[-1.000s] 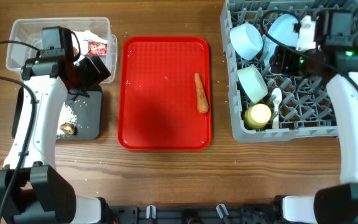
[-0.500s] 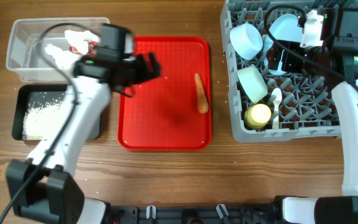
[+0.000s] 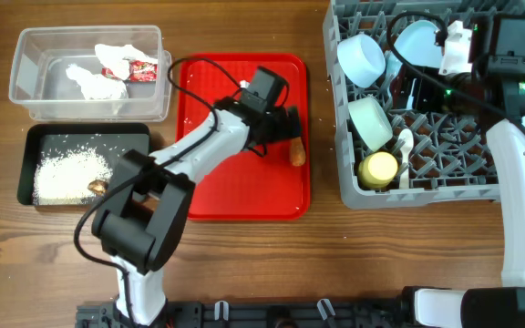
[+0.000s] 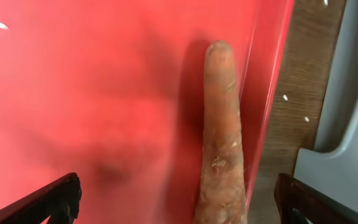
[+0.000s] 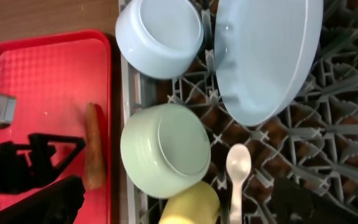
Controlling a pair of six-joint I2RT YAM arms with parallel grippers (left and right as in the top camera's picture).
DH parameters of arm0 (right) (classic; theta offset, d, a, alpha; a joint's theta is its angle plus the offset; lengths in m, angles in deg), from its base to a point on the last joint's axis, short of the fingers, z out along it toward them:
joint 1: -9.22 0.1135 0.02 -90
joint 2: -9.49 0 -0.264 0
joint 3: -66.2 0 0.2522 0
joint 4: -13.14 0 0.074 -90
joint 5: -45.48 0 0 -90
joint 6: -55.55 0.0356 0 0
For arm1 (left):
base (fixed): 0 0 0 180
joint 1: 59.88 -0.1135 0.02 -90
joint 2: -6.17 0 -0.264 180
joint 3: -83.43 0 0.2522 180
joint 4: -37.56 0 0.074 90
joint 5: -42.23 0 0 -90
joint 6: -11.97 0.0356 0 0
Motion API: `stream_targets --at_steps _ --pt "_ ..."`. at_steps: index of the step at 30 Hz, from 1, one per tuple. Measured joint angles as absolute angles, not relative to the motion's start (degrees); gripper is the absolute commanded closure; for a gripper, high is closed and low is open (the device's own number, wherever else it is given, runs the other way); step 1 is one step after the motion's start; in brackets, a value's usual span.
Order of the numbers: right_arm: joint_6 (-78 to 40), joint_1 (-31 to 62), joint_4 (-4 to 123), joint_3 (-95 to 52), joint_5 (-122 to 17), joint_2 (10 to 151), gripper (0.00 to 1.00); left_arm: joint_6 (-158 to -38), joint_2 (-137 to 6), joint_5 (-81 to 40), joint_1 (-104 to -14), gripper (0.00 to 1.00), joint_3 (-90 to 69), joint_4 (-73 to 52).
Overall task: Sort waste into correct bins and load items into the dishwasher rack
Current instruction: 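Reach the left gripper to the carrot on the red tray, then grasp the carrot and carry it onto the black tray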
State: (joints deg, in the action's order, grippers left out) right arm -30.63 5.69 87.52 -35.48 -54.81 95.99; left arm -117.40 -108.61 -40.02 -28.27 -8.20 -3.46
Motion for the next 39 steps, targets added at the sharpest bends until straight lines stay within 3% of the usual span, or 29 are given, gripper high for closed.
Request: stream_targets --at_steps 9,12,14,22,29,35,39 --pt "-30.63 5.69 89.18 -35.48 -54.81 95.99 0.0 -118.45 -111.02 -43.23 -25.6 0.12 -8.35 -1.1" --pt "-30.63 5.69 89.22 -35.48 -54.81 95.99 0.0 -118.65 -111.63 -43.43 -25.6 0.27 -8.94 -1.24" --pt "-30.63 5.69 89.25 -35.48 -54.81 95.99 0.0 -118.15 -112.09 -43.63 -25.6 0.32 -9.43 -2.18" --pt "-30.63 5.69 89.29 -35.48 -54.81 95.99 0.0 -112.79 -112.88 -48.26 -24.7 0.36 -12.57 -15.14" --pt "-30.63 5.69 89.49 -35.48 -54.81 95.99 0.0 -110.21 -113.95 -57.59 -23.61 0.71 -13.88 -18.66" --pt "-30.63 5.69 89.46 -35.48 -54.81 95.99 0.0 -109.99 -114.06 -58.49 -23.61 0.69 -13.88 -18.33" --pt "-30.63 5.69 89.4 -35.48 -54.81 95.99 0.0 -109.99 -113.99 -58.71 -23.85 0.76 -14.23 -20.95"
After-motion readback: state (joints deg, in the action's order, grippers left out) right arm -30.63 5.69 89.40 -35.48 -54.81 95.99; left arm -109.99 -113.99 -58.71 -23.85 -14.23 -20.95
